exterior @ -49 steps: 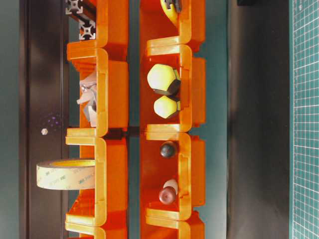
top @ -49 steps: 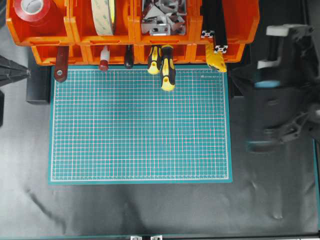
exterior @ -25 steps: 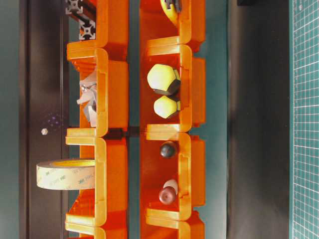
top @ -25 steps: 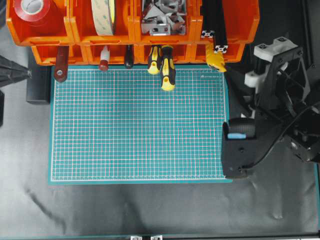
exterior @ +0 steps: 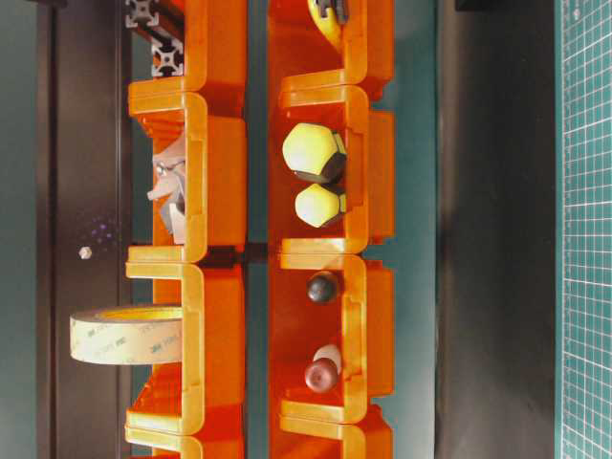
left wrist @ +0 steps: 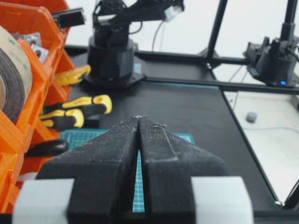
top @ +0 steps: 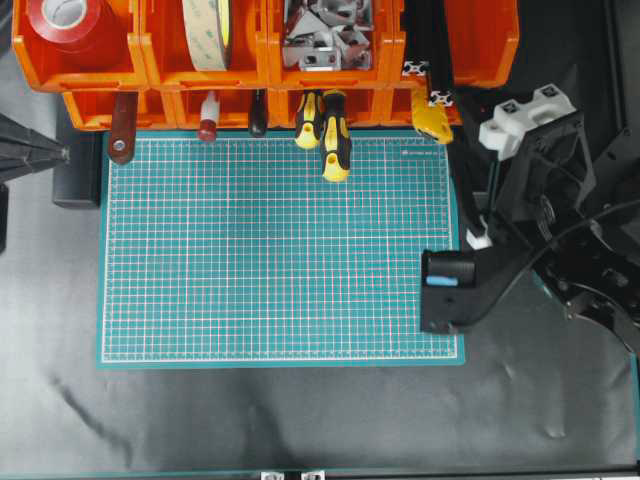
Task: Pick frame from container rack with right arm.
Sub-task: 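Move the right gripper toward the black extrusion bars in the orange rack, then close the right gripper on the end of a black extrusion bar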
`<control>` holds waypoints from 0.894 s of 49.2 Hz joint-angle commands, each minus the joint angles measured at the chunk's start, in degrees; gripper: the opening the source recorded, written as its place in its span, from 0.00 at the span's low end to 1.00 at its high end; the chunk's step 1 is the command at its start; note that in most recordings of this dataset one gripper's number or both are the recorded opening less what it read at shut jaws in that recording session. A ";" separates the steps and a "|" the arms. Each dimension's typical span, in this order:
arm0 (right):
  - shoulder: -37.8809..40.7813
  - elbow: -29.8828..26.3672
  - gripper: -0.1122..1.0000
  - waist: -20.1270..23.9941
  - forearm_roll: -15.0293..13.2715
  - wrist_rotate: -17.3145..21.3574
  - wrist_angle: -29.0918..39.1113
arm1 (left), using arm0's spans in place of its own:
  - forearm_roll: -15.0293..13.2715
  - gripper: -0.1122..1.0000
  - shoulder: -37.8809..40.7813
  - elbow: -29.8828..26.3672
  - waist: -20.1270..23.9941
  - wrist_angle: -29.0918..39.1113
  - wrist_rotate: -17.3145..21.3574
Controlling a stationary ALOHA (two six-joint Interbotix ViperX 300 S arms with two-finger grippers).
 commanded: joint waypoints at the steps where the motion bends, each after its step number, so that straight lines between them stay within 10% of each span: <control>1: -0.70 0.44 0.83 -2.46 -2.55 1.58 -2.20 | 0.18 0.10 0.18 -1.05 0.18 -0.44 -0.09; 44: 0.70 4.31 0.78 -6.68 -1.23 2.99 -5.01 | 0.18 0.10 -0.35 -0.88 0.09 -0.26 0.18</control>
